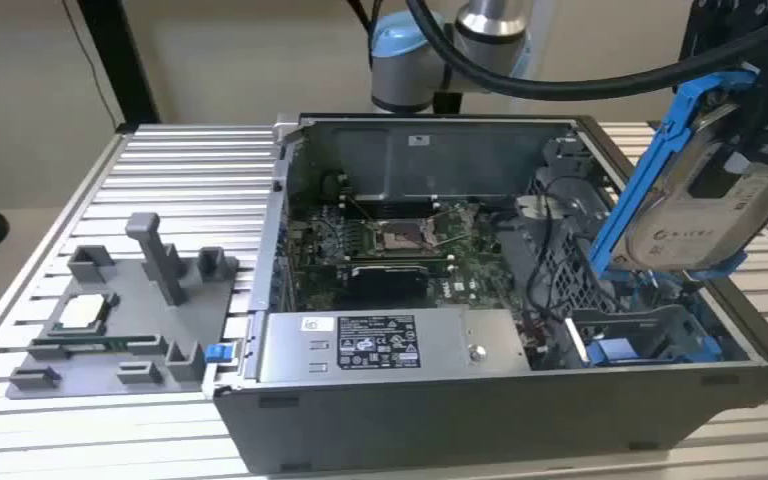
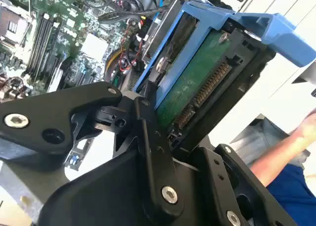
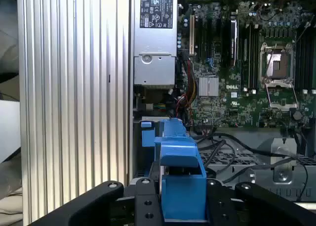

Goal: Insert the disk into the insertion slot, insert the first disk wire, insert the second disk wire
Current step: 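Insert the disk into the insertion slot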

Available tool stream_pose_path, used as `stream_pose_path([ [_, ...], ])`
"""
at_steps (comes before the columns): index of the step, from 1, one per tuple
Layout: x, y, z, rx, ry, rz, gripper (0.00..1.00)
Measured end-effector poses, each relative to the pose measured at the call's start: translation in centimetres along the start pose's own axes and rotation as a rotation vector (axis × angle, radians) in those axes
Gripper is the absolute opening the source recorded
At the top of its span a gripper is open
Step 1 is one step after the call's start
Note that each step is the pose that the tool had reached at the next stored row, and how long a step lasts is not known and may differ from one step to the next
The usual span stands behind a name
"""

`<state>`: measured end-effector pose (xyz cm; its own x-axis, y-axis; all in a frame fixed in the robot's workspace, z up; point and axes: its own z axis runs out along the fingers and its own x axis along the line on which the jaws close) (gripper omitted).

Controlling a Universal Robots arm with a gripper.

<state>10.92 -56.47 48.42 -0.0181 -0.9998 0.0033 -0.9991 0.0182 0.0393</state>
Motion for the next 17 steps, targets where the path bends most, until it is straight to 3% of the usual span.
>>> stream_pose_path([
  [17, 0.24, 0.0, 0.02, 0.0, 0.0001, 0.0, 0.0],
])
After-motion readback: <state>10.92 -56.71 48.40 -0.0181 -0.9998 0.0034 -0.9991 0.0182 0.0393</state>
